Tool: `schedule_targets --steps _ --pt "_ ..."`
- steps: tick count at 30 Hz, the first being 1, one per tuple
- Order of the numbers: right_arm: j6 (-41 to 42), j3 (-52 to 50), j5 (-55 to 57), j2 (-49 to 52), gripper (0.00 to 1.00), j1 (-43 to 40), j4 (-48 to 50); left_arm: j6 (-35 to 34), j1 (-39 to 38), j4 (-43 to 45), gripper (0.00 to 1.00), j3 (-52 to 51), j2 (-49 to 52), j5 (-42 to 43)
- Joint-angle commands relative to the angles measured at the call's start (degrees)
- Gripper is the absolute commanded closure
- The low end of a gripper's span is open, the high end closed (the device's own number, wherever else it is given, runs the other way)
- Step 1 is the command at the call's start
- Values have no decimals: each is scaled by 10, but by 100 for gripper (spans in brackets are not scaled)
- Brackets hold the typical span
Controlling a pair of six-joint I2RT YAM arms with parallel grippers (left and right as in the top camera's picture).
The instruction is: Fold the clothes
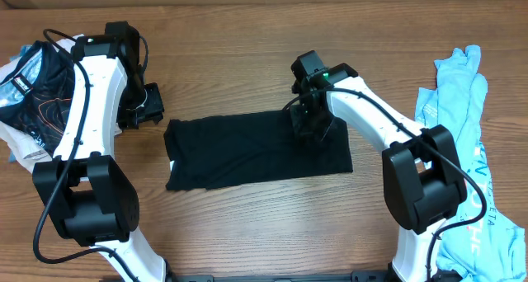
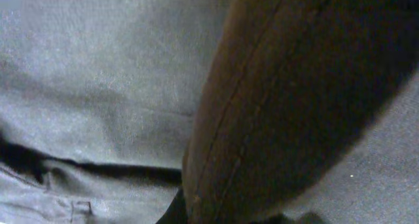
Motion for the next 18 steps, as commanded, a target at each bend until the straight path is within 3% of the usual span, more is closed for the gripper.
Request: schedule_targets --steps 1,10,18 --pt "2 14 -17 2 96 10 -9 5 2 2 57 12 -12 5" --pt "-5 16 -18 -8 96 13 -33 5 2 2 57 12 -12 6" --pt "-24 16 -84 -8 94 31 -15 5 0 2 57 12 -12 7"
